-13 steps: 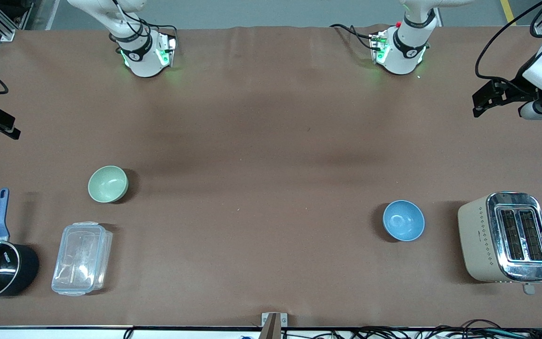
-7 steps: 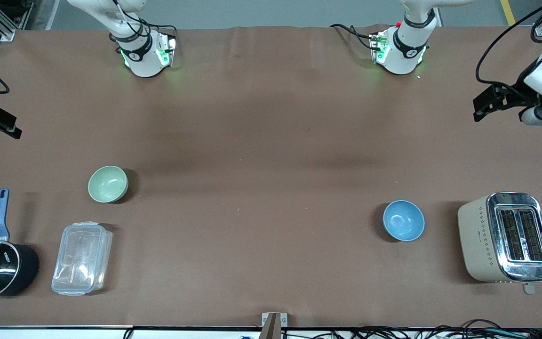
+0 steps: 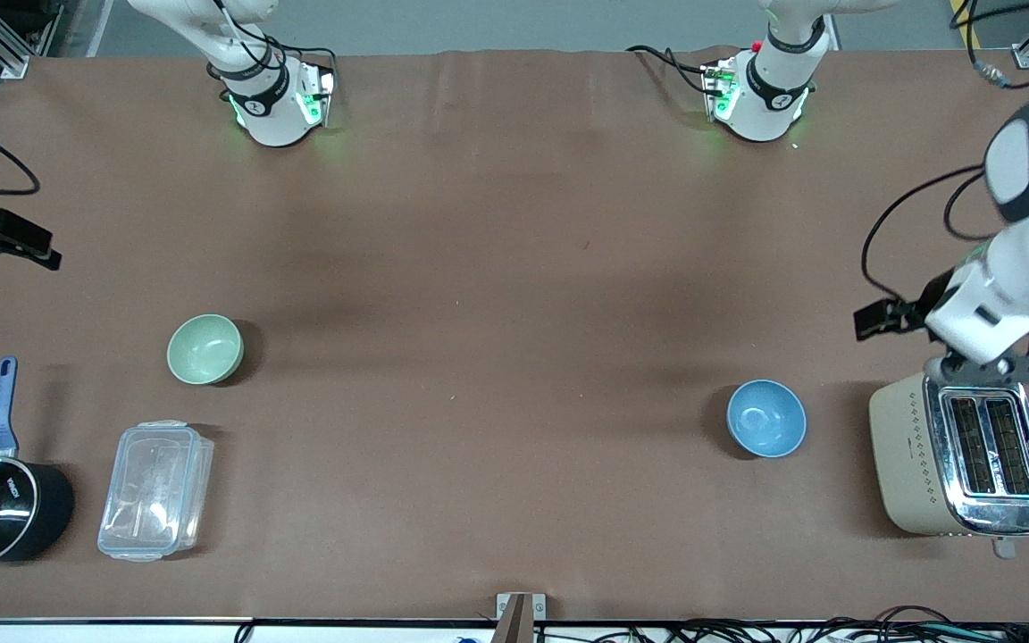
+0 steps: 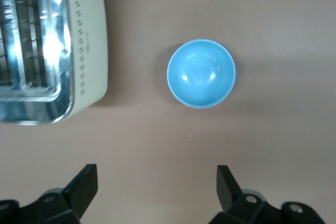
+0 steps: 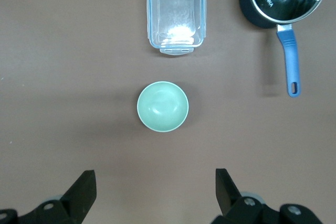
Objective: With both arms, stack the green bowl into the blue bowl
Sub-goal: 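Reach the right gripper to the green bowl while the left gripper reaches the blue bowl, then grasp the green bowl with the right gripper while the left gripper grasps the blue bowl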
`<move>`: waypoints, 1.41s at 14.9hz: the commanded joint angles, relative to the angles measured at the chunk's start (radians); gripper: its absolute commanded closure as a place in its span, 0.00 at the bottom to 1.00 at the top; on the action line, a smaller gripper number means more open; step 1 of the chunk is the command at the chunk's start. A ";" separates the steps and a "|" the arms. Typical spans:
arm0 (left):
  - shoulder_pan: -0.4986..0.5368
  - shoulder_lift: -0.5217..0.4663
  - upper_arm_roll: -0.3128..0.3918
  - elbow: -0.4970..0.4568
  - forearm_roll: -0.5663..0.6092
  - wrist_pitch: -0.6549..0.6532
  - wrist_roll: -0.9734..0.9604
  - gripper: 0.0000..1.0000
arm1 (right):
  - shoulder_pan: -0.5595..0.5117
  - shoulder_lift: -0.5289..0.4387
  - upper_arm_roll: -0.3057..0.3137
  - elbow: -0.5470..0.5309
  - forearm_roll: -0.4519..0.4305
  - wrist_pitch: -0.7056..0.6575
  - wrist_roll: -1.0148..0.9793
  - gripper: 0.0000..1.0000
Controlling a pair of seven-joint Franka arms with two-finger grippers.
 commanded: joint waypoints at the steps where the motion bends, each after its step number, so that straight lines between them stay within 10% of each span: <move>1: -0.001 0.077 0.006 -0.009 -0.005 0.089 0.019 0.00 | -0.016 -0.025 0.004 -0.244 0.002 0.204 -0.002 0.00; 7: 0.001 0.178 0.013 -0.121 -0.005 0.317 0.005 0.00 | -0.023 -0.002 0.002 -0.677 -0.012 0.744 -0.010 0.00; 18: 0.016 0.373 0.010 -0.112 0.000 0.527 0.003 0.41 | -0.085 0.242 0.004 -0.823 -0.012 1.176 -0.119 0.00; 20: 0.015 0.385 0.010 -0.109 -0.003 0.527 0.002 0.58 | -0.101 0.250 0.004 -0.820 -0.012 1.184 -0.119 0.31; 21: 0.013 0.388 0.010 -0.109 -0.011 0.527 0.002 0.67 | -0.104 0.253 0.004 -0.817 -0.012 1.184 -0.117 0.67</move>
